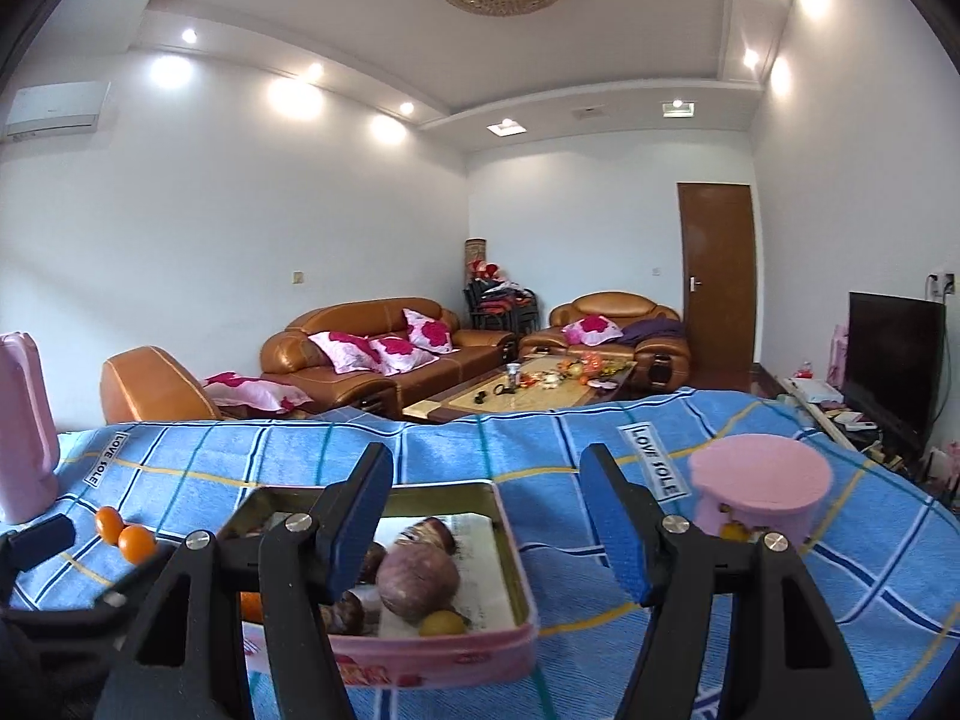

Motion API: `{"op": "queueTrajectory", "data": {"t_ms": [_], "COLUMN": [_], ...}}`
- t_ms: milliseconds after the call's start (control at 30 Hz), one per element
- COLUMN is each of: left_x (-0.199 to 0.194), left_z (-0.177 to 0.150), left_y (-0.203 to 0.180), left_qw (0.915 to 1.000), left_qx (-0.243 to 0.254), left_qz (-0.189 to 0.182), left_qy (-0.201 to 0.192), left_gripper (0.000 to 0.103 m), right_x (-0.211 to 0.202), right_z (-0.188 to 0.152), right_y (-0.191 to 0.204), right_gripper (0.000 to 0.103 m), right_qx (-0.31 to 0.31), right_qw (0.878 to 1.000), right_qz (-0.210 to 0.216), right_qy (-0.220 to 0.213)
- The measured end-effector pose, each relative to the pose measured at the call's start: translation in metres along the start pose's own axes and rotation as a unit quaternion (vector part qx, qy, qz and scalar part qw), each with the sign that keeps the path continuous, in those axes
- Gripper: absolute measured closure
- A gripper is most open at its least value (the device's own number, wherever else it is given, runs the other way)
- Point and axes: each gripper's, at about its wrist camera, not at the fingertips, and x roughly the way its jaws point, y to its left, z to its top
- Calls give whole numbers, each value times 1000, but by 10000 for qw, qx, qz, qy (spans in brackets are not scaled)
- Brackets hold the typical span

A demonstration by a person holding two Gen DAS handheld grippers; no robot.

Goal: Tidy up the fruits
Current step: 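Lift both open grippers away from the tin box toward the two oranges, then grasp one small orange with the right gripper while the left grasps the other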

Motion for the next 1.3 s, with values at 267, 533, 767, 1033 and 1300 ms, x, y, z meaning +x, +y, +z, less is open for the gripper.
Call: {"op": "queueTrajectory", "data": {"t_ms": [267,533,767,1033,1300], "left_x": [-7,18,33,48,53], "left_z": [33,42,39,31,29], "left_y": [52,117,148,180,192], "left_qw": [9956,9908,9901,9886,9849], "left_qx": [481,399,312,155,224], "left_qz": [610,1192,1317,1487,1715], "left_qy": [-533,-507,-365,-177,25], "left_gripper": [0,0,0,0,0], "right_x": [-18,-4,15,39,53], "right_z": [22,33,26,6,-15], "right_y": [25,100,152,193,207], "right_gripper": [37,36,36,36,36], "right_qx": [159,353,661,474,137], "right_qw": [9995,9964,9923,9930,9870], "right_qz": [218,773,1025,1017,1270], "right_qy": [-174,-60,208,375,975]}}
